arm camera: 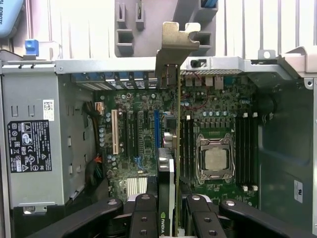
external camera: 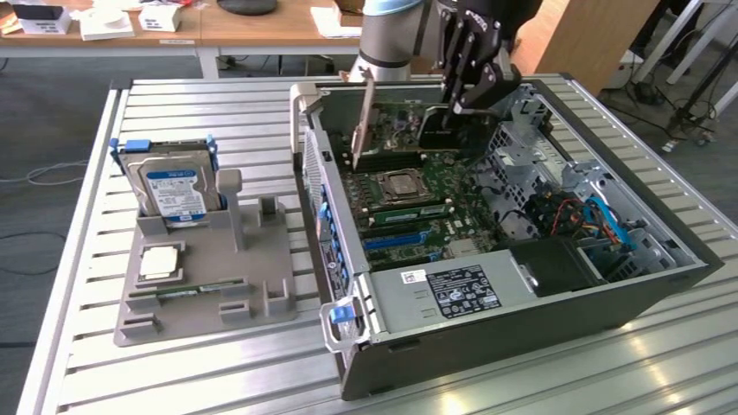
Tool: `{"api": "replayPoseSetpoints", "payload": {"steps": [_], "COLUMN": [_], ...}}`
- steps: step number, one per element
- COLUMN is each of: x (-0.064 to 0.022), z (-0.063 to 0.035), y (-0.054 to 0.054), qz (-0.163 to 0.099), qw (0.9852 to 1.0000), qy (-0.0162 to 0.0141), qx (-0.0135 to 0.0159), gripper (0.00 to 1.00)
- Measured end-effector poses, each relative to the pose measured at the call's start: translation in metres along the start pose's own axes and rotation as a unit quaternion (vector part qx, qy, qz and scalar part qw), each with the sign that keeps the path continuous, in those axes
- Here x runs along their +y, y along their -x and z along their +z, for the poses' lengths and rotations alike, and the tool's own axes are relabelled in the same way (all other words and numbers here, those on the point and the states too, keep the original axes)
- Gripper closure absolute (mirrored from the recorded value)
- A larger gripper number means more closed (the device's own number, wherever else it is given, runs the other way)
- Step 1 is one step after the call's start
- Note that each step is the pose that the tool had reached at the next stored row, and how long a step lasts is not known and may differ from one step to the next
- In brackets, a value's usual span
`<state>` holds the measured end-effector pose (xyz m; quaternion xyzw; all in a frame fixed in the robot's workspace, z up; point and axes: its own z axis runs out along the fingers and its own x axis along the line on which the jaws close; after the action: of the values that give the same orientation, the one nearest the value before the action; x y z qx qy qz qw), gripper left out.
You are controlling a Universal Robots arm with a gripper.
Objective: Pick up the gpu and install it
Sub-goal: 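Insert the gpu into the slot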
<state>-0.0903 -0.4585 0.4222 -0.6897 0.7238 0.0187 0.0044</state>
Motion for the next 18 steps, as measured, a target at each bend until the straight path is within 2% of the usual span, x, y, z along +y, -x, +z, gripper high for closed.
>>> {"api": "replayPoseSetpoints", "payload": {"steps": [8,18], "x": [-0.0003,-0.0007], "z": [0.0146,0.0323], "y": [0.0,-0.001], "qz": [0.0,0.0], "qw": [1.0,1.0], "qy": [-0.0031,-0.0051], "qx": [-0.0001,-0.0002], "gripper": [0.73,0.73]}}
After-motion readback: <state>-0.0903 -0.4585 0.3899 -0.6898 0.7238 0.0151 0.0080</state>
